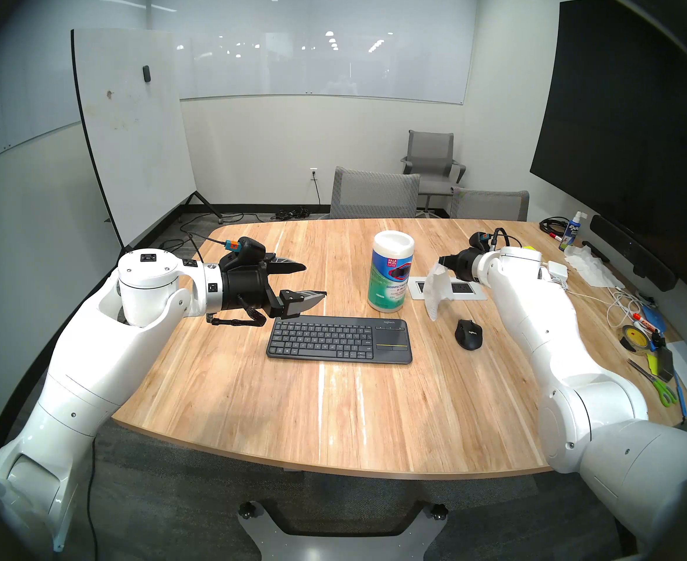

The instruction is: Wipe the keyboards and mice with a disinfecting wipe, then set the wipe down

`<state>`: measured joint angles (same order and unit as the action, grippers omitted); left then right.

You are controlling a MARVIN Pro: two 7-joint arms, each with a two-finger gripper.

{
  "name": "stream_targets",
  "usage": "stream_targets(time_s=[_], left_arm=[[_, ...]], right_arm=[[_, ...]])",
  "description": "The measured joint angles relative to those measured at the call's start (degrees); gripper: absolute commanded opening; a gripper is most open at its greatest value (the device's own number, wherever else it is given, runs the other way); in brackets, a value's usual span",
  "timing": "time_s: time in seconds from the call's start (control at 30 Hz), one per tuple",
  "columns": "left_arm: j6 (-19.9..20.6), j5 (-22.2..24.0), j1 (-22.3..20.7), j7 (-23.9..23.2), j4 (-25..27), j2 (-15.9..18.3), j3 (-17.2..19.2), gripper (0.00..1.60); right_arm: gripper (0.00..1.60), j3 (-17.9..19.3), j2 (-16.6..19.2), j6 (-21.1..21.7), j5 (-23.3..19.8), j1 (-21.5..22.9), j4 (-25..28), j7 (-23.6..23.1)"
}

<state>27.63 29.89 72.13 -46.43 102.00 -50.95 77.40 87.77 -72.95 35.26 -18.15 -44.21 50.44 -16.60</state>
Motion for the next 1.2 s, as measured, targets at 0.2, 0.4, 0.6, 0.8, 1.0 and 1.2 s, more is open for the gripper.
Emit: stream_targets(time_s=[0.2,0.4,0.6,0.8,1.0,1.2], left_arm=[[0.0,0.0,0.0,0.0,0.0,0.0,0.0,1.60],[0.0,0.0,0.0,0.0,0.0,0.0,0.0,1.60],[0.0,0.0,0.0,0.0,0.0,0.0,0.0,1.60],[0.0,0.0,0.0,0.0,0.0,0.0,0.0,1.60],[0.0,0.0,0.0,0.0,0.0,0.0,0.0,1.60],[0.0,0.0,0.0,-0.1,0.0,0.0,0.0,1.60]], right_arm=[[0.00,2.1,3.7,5.1,-1.0,-1.1,5.1,-3.5],[0.00,3.7,6.3,8.5,-1.8,-2.4,8.7,-6.7],[0.00,5.7,9.4,12.5,-3.1,-4.6,13.3,-10.9],[0.00,8.0,12.3,16.4,-4.4,-7.5,17.6,-14.9],[0.00,11.7,15.8,19.5,-5.7,-11.9,22.5,-18.4],[0.00,16.5,18.9,19.9,-6.4,-16.7,27.1,-20.3]])
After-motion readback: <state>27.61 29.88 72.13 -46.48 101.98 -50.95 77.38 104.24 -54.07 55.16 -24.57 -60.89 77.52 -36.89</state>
